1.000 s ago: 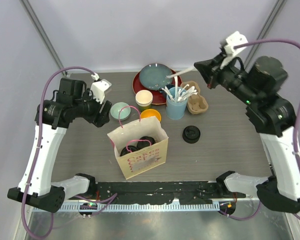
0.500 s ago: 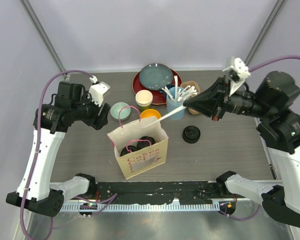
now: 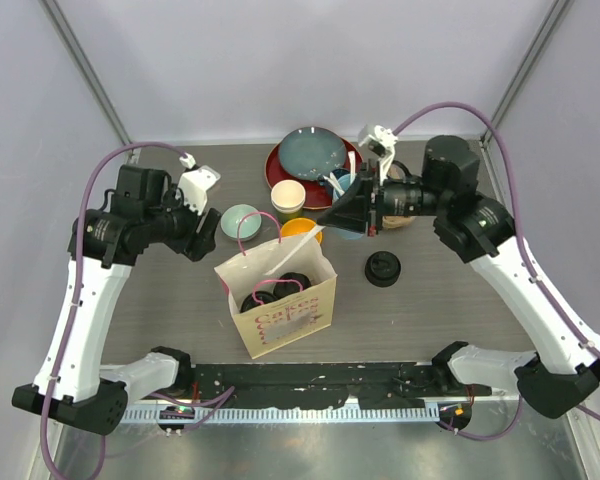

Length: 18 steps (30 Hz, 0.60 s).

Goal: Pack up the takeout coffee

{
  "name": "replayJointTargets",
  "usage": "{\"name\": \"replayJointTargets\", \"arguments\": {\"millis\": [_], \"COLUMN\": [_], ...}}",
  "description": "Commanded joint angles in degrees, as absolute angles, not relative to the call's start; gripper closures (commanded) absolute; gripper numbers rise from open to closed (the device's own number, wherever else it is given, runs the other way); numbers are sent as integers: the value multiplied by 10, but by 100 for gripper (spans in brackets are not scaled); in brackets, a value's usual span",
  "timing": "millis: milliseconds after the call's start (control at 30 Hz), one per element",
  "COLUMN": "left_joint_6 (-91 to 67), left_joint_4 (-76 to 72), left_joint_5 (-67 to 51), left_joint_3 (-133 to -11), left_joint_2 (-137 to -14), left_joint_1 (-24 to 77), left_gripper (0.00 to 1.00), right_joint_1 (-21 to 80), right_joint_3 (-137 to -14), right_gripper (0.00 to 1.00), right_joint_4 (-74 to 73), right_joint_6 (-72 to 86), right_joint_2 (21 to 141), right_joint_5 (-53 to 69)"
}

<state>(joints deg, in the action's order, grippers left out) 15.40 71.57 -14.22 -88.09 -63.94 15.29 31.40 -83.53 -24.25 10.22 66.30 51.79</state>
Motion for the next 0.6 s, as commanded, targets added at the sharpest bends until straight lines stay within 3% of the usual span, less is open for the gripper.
{"name": "replayJointTargets", "arguments": {"millis": [0,500,567], "left_joint_6": [150,156,155], "left_joint_4": [694,690,691], "left_joint_5": [-134,-133,-134], "left_joint_3": [-875,-866,-866], "left_joint_2": [-631,-634,-635], "left_joint_1": [150,151,151], "left_gripper": [36,36,36], "right_joint_1": [359,401,401], "right_joint_3": [-889,-916,-911], "right_gripper": [99,99,93], "right_joint_4": [-270,-330,-328], "right_joint_6": [41,-40,-41], "right_joint_2": [711,816,821], "right_joint_5": [463,374,369]}}
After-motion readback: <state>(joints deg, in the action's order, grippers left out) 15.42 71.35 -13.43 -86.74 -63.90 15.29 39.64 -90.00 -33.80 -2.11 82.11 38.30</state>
